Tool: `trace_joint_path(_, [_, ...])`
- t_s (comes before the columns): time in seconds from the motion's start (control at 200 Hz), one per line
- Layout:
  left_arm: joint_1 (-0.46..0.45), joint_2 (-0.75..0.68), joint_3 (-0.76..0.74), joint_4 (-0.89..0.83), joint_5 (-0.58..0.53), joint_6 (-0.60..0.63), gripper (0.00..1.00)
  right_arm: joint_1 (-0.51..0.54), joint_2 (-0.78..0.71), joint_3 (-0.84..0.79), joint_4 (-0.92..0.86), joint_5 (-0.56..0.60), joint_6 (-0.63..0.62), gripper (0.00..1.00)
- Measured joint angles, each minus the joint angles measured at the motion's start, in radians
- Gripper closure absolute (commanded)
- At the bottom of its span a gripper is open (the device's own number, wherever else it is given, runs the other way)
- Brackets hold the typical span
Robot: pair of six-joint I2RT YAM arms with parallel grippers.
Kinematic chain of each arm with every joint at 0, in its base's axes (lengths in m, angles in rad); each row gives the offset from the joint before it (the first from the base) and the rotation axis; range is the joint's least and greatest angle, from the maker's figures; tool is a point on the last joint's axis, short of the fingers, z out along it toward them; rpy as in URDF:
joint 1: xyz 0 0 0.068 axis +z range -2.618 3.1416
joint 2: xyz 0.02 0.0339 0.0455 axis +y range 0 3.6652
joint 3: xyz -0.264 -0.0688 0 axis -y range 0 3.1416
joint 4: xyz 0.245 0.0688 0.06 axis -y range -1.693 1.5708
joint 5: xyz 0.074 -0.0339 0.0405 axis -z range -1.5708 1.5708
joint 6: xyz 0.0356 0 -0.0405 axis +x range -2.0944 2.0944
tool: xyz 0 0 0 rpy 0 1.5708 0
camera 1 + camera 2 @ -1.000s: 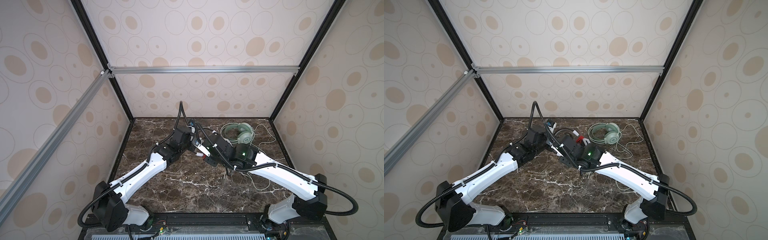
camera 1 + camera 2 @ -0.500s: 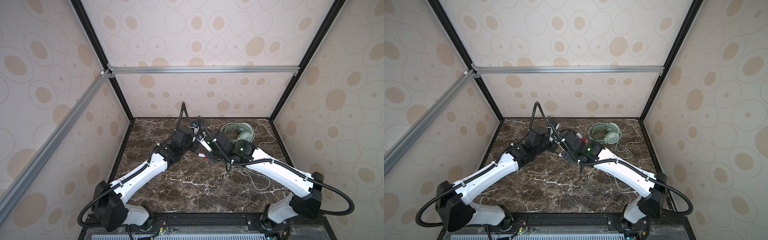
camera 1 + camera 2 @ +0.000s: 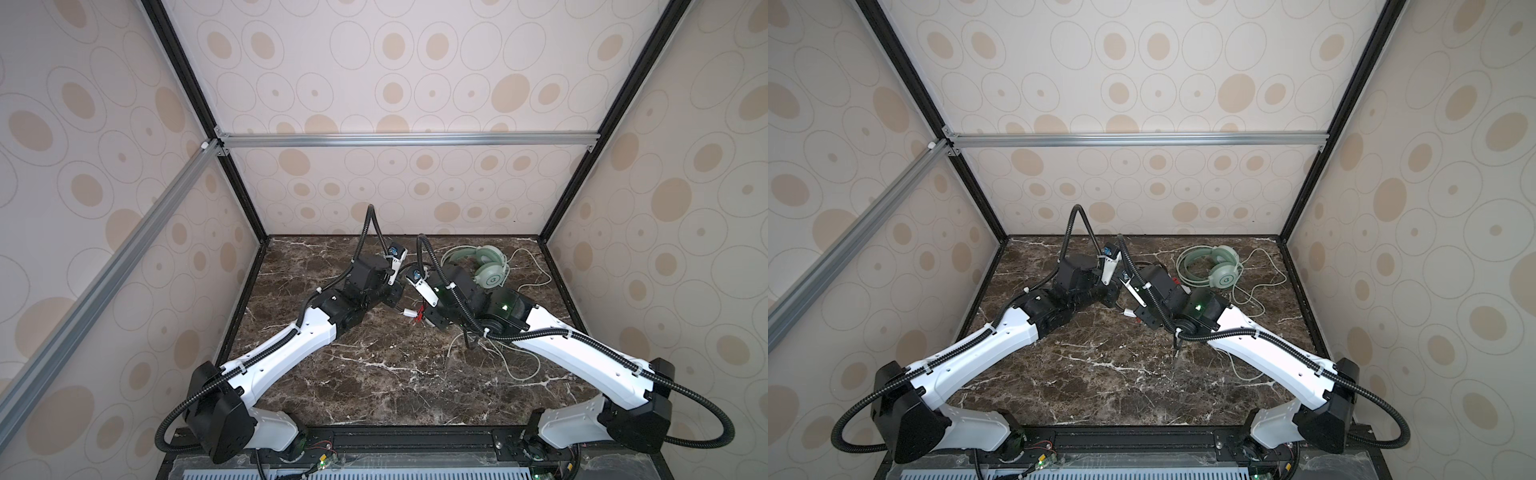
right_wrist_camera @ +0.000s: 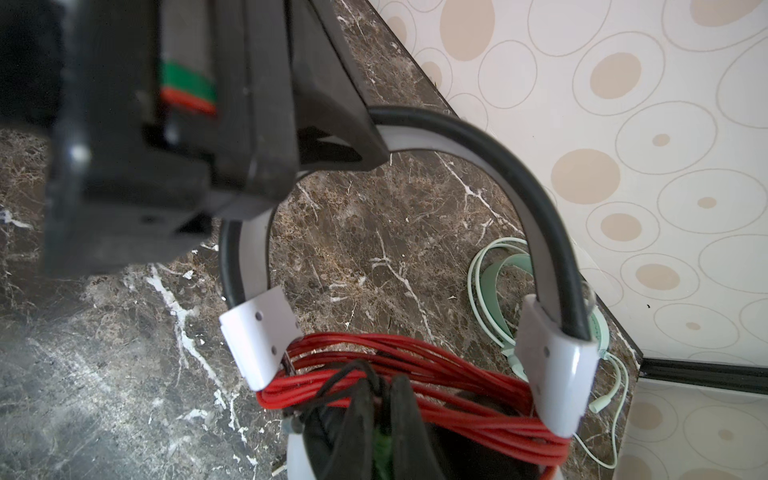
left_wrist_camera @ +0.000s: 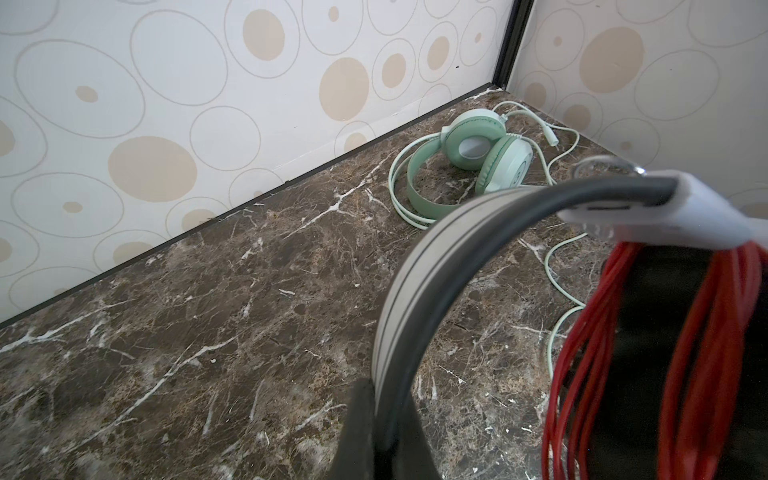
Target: Wrap the headphones
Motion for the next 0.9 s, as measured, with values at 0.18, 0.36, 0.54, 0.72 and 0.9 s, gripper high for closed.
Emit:
trace_joint_path(0.18, [0.000,0.000,0.000,0.001,0.012,-0.003,1.00,-0.017,0.002,-0.007,-0.001,-0.010,0.021,0.99])
trace_joint_path(0.36, [0.003,0.002,0.000,0.001,0.031,-0.011,1.00,-0.031,0.034,-0.007,-0.003,0.002,0.040,0.96])
trace_joint_path(0.54, [0.008,0.012,0.000,-0.002,0.038,-0.013,1.00,-0.045,0.086,-0.001,-0.003,0.026,0.057,0.87])
trace_joint_path(0.72, [0.012,0.018,0.000,-0.042,0.083,-0.013,1.00,-0.065,0.095,-0.001,0.008,0.057,0.052,0.76])
trace_joint_path(0.9, [0.015,0.018,0.000,-0.047,0.119,-0.029,1.00,-0.069,0.095,-0.001,0.024,0.065,0.041,0.72])
